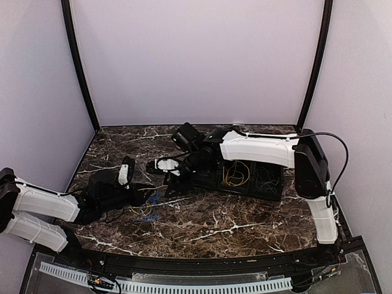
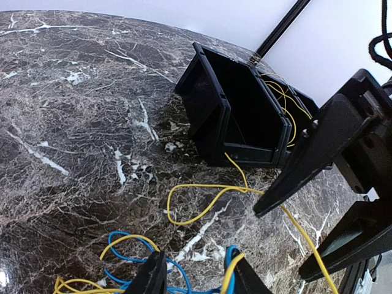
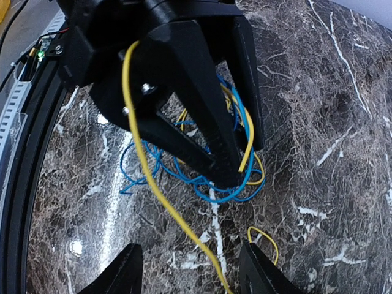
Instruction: Untangle the cables
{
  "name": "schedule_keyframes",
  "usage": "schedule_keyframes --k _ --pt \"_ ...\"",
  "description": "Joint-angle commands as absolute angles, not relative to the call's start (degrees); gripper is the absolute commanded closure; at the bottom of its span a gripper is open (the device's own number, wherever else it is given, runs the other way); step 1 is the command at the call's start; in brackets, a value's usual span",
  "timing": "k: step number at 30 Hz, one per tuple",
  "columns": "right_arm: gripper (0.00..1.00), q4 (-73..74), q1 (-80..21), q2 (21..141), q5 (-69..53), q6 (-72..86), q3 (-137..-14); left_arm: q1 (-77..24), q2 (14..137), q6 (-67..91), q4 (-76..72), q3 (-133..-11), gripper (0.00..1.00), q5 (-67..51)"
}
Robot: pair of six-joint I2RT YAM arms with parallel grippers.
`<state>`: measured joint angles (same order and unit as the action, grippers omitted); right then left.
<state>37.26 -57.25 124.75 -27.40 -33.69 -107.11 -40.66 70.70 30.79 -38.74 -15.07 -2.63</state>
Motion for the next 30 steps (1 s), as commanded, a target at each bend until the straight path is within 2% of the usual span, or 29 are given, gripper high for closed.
schedule_keyframes --k 1,4,6,7,8,12,14,22,30 --pt "0.45 32.88 -58.00 127.27 -24.60 -31.43 -111.85 -40.52 67.94 30.04 -36.86 -14.28 0.66 -4.33" --pt "0.57 32.72 -57.94 128.22 -24.28 -30.83 -113.18 -40.52 67.25 30.00 -36.00 -14.20 0.66 -4.22" --pt "0.76 32.81 -57.98 127.77 -25.08 -30.46 -113.12 -40.52 67.15 29.97 -35.18 -14.16 0.66 -3.88" --pt "0.92 32.97 -57.94 127.15 -25.76 -30.37 -113.05 -40.47 67.35 29.97 -34.95 -14.15 0.65 -3.52" --pt "1.00 33.19 -57.94 126.31 -26.62 -30.21 -112.87 -40.51 67.51 29.93 -34.38 -14.20 0.63 -2.88" --pt "1.00 33.81 -58.00 120.38 -32.51 -29.53 -112.35 -40.50 70.32 30.47 -34.02 -14.18 0.53 1.66" --pt "1.00 33.77 -57.91 116.77 -34.49 -29.15 -112.36 -40.51 72.63 31.57 -34.15 -14.30 0.51 3.18" --pt "1.00 37.45 -56.03 108.27 -37.06 -28.69 -117.77 -40.50 80.73 32.99 -37.02 -15.27 0.51 2.69" --pt "1.00 38.99 -51.53 104.97 -36.12 -28.27 -125.24 -40.51 81.52 32.62 -36.11 -14.32 0.51 3.46"
